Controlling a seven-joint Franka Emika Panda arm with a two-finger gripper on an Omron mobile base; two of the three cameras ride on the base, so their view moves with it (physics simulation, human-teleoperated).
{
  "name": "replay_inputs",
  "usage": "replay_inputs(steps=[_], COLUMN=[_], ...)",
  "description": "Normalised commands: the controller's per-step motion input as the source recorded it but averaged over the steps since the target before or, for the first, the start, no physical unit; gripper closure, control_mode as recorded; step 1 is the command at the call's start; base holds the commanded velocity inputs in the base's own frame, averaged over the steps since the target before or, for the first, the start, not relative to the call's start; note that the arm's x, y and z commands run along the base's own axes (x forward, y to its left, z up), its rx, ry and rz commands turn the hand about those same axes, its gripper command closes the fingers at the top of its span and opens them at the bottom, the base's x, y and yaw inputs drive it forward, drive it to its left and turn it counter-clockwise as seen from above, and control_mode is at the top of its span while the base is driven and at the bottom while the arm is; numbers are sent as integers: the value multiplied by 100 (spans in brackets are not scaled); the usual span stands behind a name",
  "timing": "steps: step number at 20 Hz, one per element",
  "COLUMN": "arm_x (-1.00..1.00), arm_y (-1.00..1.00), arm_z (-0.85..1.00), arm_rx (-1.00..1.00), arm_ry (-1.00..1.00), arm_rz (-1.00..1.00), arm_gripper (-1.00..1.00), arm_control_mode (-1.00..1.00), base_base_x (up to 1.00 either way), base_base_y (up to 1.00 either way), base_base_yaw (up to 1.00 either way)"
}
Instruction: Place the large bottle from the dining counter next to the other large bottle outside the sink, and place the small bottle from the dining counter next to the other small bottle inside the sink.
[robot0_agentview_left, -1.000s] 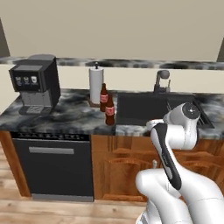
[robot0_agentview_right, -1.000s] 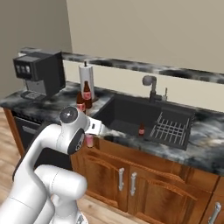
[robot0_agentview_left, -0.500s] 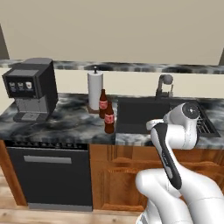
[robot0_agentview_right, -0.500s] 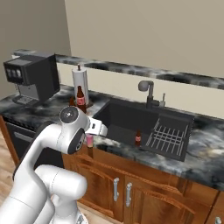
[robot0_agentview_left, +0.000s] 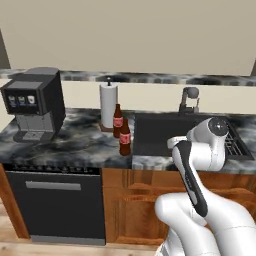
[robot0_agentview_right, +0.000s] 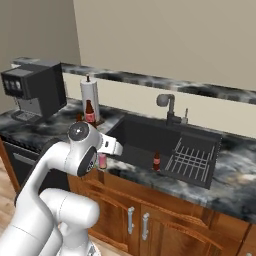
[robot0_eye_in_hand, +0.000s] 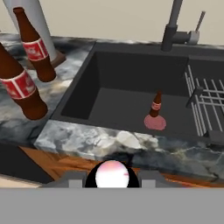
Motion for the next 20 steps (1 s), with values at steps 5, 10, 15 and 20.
replay_inputs(steps=[5, 10, 15, 20], arm_x=[0, 0, 0, 0], arm_y=[0, 0, 0, 0], arm_z=[0, 0, 0, 0], arm_rx=[0, 0, 0, 0], arm_ry=[0, 0, 0, 0], arm_rz=[0, 0, 0, 0], arm_gripper=[100, 100, 100, 100], arm_control_mode=[100, 100, 100, 100], base_base_x=[43, 30, 30, 33], base_base_y=[0, 0, 0, 0], base_base_yaw=[0, 0, 0, 0])
